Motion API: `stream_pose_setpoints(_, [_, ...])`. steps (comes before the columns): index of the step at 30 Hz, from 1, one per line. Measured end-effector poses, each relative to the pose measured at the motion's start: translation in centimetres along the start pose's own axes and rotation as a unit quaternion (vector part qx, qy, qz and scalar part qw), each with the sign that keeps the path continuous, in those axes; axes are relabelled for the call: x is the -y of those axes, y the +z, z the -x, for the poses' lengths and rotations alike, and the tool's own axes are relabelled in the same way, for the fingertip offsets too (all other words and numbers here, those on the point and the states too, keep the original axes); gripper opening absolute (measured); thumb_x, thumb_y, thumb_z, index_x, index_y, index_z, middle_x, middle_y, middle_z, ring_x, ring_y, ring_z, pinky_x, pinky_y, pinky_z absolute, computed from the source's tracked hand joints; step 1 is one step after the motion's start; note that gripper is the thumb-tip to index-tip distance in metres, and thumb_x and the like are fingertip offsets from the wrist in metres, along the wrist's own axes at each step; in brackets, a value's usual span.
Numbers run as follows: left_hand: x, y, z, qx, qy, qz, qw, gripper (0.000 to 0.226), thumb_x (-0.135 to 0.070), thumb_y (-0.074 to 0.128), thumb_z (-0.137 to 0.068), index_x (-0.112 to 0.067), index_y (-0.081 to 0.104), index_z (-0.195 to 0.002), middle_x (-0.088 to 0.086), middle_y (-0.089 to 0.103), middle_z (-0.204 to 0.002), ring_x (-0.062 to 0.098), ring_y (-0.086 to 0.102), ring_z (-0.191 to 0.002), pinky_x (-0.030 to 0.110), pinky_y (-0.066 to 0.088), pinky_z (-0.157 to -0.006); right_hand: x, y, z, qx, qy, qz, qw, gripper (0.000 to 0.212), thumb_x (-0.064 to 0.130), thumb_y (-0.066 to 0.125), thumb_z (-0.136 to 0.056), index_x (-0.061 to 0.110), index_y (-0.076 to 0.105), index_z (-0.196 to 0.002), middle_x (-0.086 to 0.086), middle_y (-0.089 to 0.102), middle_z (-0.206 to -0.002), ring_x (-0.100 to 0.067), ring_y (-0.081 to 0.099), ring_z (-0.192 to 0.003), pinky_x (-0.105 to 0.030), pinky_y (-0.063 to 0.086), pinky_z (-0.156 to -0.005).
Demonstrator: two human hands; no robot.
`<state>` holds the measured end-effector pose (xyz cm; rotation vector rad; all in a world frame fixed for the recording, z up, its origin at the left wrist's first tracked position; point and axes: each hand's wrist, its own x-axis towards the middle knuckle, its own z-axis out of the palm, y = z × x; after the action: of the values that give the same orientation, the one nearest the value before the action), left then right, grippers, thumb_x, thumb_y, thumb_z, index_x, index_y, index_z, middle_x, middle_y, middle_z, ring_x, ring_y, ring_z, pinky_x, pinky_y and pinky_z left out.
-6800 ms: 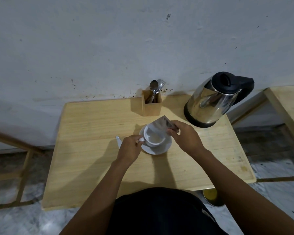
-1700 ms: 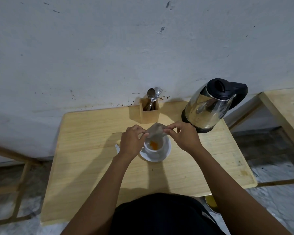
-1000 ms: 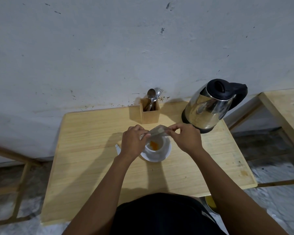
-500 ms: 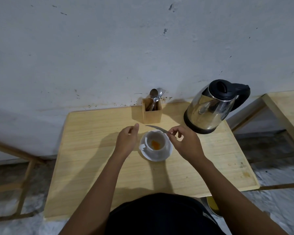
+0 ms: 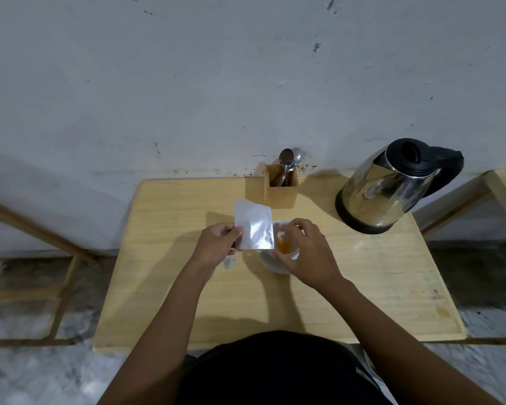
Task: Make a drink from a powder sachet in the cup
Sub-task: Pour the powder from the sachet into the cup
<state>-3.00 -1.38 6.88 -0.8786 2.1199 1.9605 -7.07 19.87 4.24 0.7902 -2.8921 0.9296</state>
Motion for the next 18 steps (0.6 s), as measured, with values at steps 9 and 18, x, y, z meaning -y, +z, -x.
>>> stream_pose_setpoints(9, [5.7,-1.3,-1.8,-0.132,-0.041,-0.020,0.990,0.023,-0.016,0.067,-0.085,-0.004,0.068,-0.104,0.012,0.069,-0.095,0.027,0.064,-0.086,0.039,0.053,-0.079,-0.8,1.5,-1.4,0.102,0.153,-0.028,0.983,0.077,0.061,0.065,-0.078,0.033,0.035,-0.143,-0.003,0.028,-0.151,-0.024,0.033,-0.135,-0.043,0.043,-0.100])
stream_pose_setpoints(18, [8.8,0.0,-3.1,-0.178,0.101,-0.355,0.912,0.042,-0.029,0.062,-0.085,-0.016,0.056,-0.124,0.011,0.056,-0.125,0.030,0.055,-0.111,0.041,0.048,-0.088,-0.9,1.4,-2.0,0.117,0.145,-0.024,0.982,0.084,0.062,0.071,-0.072,0.035,0.031,-0.141,0.000,0.030,-0.146,-0.021,0.035,-0.131,-0.043,0.045,-0.098])
